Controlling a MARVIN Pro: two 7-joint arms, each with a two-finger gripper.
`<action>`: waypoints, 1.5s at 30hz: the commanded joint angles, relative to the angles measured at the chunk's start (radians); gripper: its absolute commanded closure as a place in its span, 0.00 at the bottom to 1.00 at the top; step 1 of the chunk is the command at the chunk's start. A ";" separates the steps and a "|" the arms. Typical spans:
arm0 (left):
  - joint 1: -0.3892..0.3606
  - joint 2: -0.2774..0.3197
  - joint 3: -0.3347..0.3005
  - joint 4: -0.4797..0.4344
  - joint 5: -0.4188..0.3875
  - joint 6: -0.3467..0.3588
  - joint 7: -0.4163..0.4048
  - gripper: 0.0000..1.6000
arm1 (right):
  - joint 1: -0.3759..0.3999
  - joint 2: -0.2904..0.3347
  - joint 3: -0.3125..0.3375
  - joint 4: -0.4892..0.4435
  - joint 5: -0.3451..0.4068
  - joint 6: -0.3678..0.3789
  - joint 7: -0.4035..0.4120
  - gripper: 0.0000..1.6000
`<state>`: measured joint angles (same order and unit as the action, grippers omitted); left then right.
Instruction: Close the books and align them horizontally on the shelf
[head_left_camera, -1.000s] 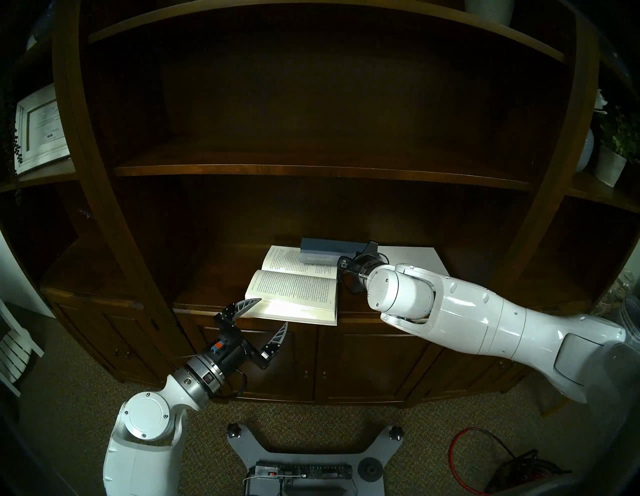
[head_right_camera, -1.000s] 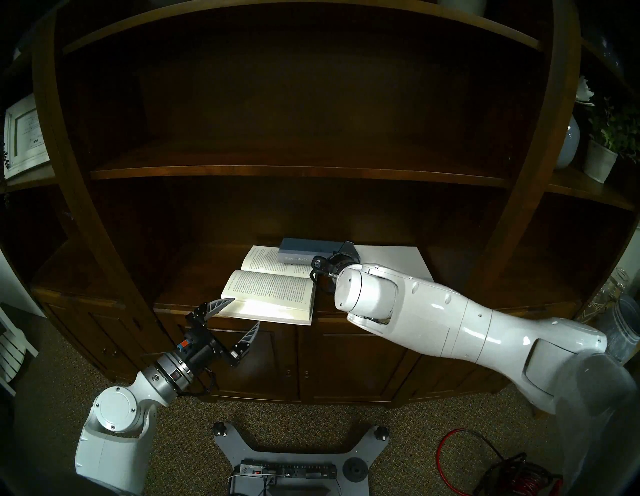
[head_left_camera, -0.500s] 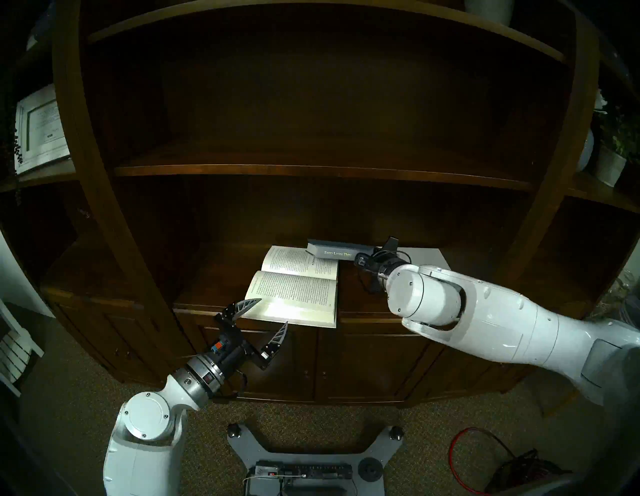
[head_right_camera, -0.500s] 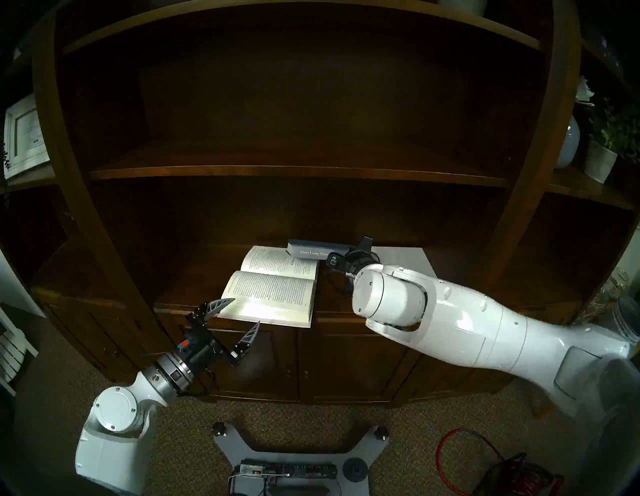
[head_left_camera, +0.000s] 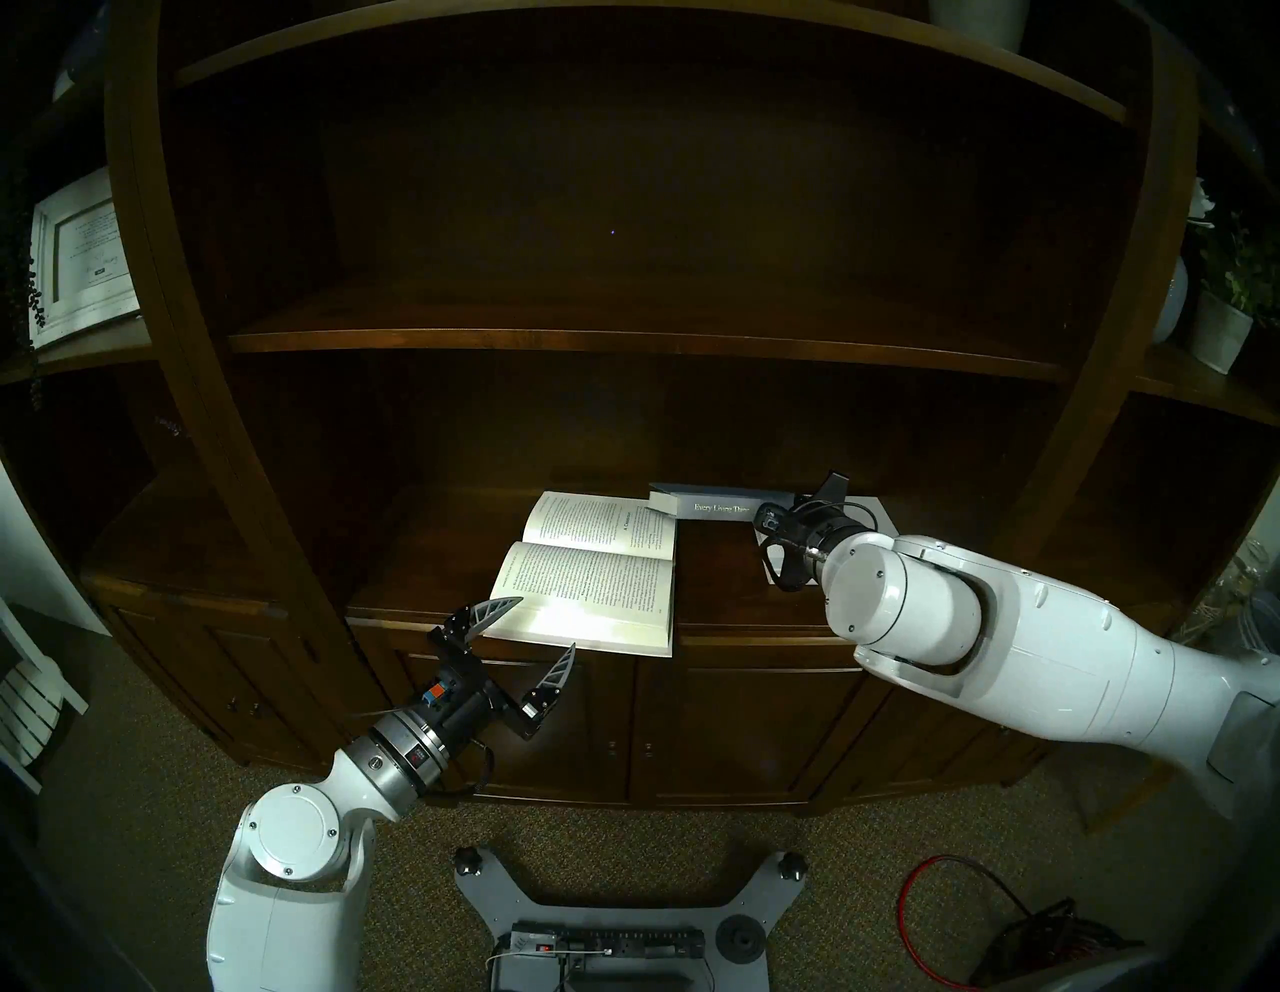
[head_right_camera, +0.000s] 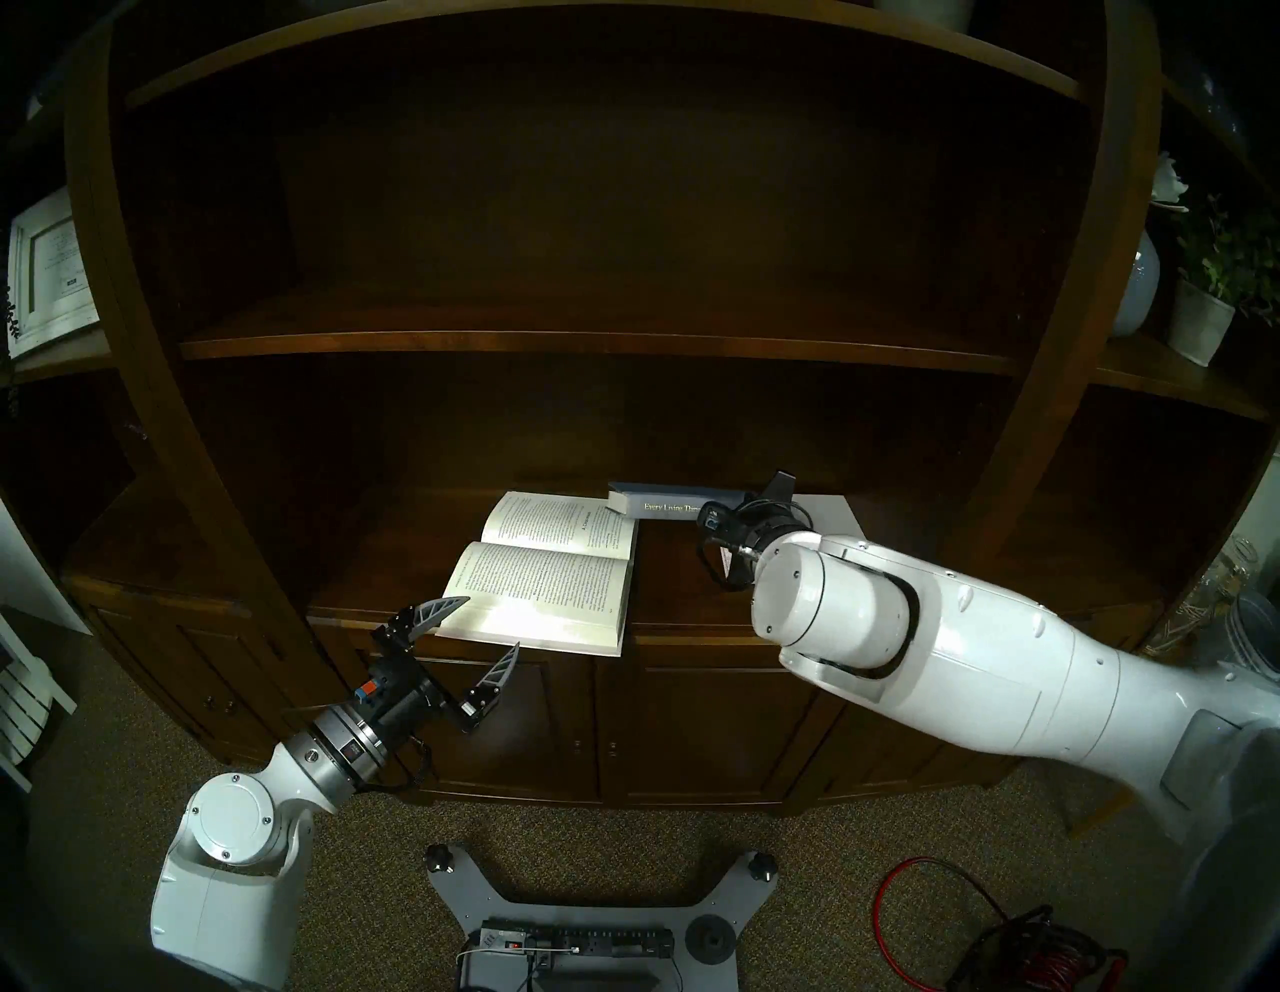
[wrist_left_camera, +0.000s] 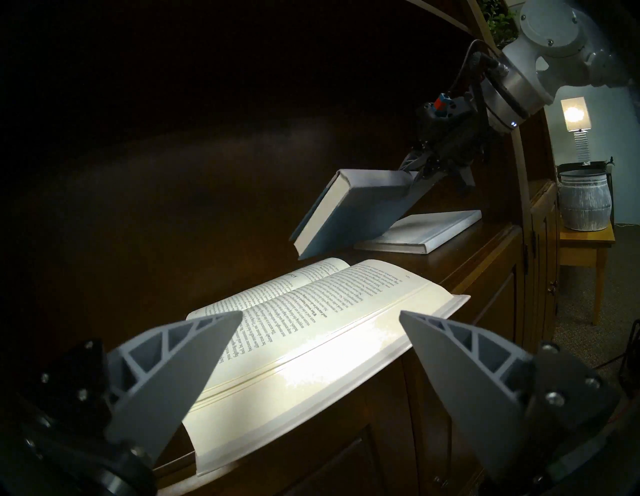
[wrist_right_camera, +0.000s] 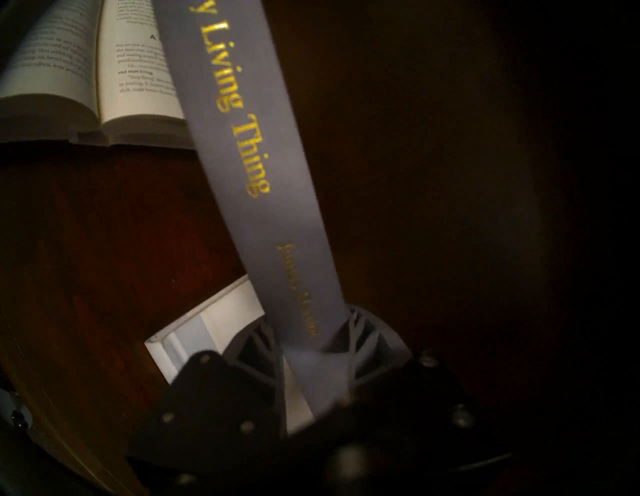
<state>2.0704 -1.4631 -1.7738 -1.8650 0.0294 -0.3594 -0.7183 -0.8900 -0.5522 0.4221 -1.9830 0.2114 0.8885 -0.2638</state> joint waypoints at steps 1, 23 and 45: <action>-0.016 0.001 0.002 -0.028 -0.004 -0.009 -0.001 0.00 | -0.009 0.064 0.083 -0.037 0.012 -0.023 -0.096 1.00; -0.016 0.001 0.001 -0.030 -0.004 -0.009 -0.002 0.00 | -0.043 -0.026 0.030 0.114 0.037 -0.034 -0.093 1.00; -0.016 0.000 0.001 -0.029 -0.003 -0.009 -0.003 0.00 | -0.036 -0.011 0.096 0.108 0.160 0.071 -0.052 0.00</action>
<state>2.0704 -1.4645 -1.7749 -1.8661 0.0300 -0.3595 -0.7203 -0.9446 -0.6032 0.4626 -1.8122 0.3517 0.9603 -0.2954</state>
